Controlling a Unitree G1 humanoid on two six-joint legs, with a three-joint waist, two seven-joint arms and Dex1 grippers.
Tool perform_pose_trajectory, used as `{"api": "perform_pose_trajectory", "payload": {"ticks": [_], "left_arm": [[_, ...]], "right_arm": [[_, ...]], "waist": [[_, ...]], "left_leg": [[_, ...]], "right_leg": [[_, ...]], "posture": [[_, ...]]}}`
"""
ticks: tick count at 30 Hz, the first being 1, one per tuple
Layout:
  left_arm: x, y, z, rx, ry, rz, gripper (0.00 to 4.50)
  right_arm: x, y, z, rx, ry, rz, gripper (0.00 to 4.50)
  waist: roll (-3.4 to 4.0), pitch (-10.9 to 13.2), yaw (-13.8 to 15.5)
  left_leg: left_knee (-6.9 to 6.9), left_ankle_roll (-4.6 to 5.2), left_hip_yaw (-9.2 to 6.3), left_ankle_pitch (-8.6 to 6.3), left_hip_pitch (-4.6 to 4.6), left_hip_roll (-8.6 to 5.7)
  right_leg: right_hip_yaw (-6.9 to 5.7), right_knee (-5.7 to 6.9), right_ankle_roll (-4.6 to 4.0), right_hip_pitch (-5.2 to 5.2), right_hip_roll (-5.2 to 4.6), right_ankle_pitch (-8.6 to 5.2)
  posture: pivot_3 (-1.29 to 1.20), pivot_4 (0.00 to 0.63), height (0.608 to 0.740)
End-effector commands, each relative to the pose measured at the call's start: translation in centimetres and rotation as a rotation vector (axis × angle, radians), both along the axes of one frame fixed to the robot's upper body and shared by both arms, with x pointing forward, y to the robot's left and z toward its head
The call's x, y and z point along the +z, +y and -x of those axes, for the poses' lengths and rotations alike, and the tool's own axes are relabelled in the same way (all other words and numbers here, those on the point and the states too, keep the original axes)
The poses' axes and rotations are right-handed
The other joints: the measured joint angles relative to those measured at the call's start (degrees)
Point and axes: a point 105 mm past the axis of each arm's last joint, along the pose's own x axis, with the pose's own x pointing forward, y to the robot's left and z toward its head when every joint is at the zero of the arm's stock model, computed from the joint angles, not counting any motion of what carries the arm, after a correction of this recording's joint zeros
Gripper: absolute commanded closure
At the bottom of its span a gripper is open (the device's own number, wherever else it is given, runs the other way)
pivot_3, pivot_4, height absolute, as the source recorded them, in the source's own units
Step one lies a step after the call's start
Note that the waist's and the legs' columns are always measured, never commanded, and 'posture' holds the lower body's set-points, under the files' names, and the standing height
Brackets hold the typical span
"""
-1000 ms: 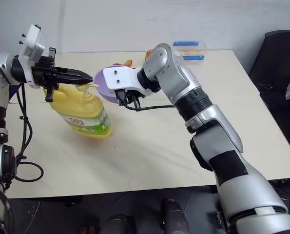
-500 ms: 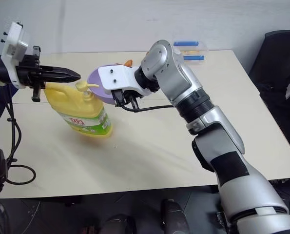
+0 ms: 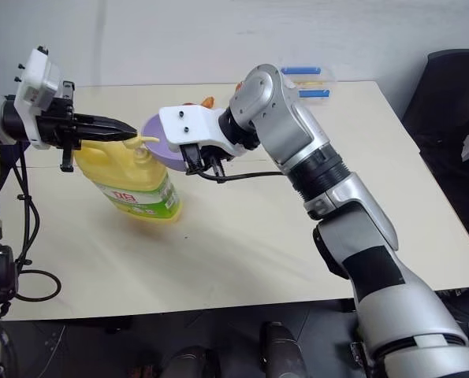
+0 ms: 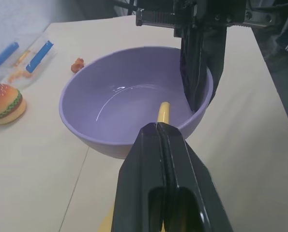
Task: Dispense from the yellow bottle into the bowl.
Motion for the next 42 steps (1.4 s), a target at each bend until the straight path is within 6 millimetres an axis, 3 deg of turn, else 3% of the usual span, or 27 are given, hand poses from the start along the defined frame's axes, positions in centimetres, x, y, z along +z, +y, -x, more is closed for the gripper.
{"api": "perform_pose_trajectory", "payload": {"ticks": [1, 12, 33, 37, 42], "left_arm": [[-1.2, 0.0, -0.4, 0.012, 0.019, -0.058, 4.48], [-5.0, 0.8, -0.7, 0.029, 0.048, -0.203, 4.48], [-9.4, 1.1, -1.2, 0.058, 0.151, -0.236, 4.48], [-9.9, 1.3, -1.3, 0.070, 0.168, -0.236, 4.48], [-11.0, 1.7, -1.3, 0.086, 0.189, -0.255, 4.48]], "right_arm": [[1.4, 0.6, 1.2, 0.063, -0.045, -0.031, 4.50], [0.7, 0.3, 0.7, 0.050, -0.053, -0.020, 4.50], [0.3, 0.7, 1.0, 0.064, -0.050, -0.026, 4.50], [0.2, 0.7, 1.1, 0.068, -0.048, -0.027, 4.50], [0.2, 0.8, 1.1, 0.068, -0.052, -0.026, 4.50]], "waist": [[0.00, 0.0, 0.0], [0.02, 0.0, 0.1], [0.46, -0.4, 0.3], [0.51, -0.5, 0.4], [0.62, -0.6, 0.4]], "left_leg": [[0.00, 0.00, 0.00, 0.00, 0.01, 0.00], [0.03, 0.01, 0.06, 0.00, 0.28, -0.05], [0.03, 0.06, 0.10, 0.03, 0.60, -0.11], [-0.27, 0.07, 0.12, 0.03, 1.40, -0.09], [-0.28, 0.07, 0.18, 0.02, 1.44, -0.07]], "right_leg": [[0.00, 0.02, 0.00, 0.01, -0.01, 0.00], [-0.03, 0.24, -0.02, 0.19, -0.19, -0.01], [0.02, 0.29, -0.02, 0.54, -0.29, -0.01], [0.04, 0.13, -0.07, 1.24, -0.34, -0.05], [0.09, 0.12, -0.08, 1.25, -0.41, -0.05]], "posture": [[0.00, 0.150, 0.740], [0.00, 0.150, 0.740], [0.00, 0.150, 0.740], [0.00, 0.150, 0.740], [0.00, 0.150, 0.740]]}}
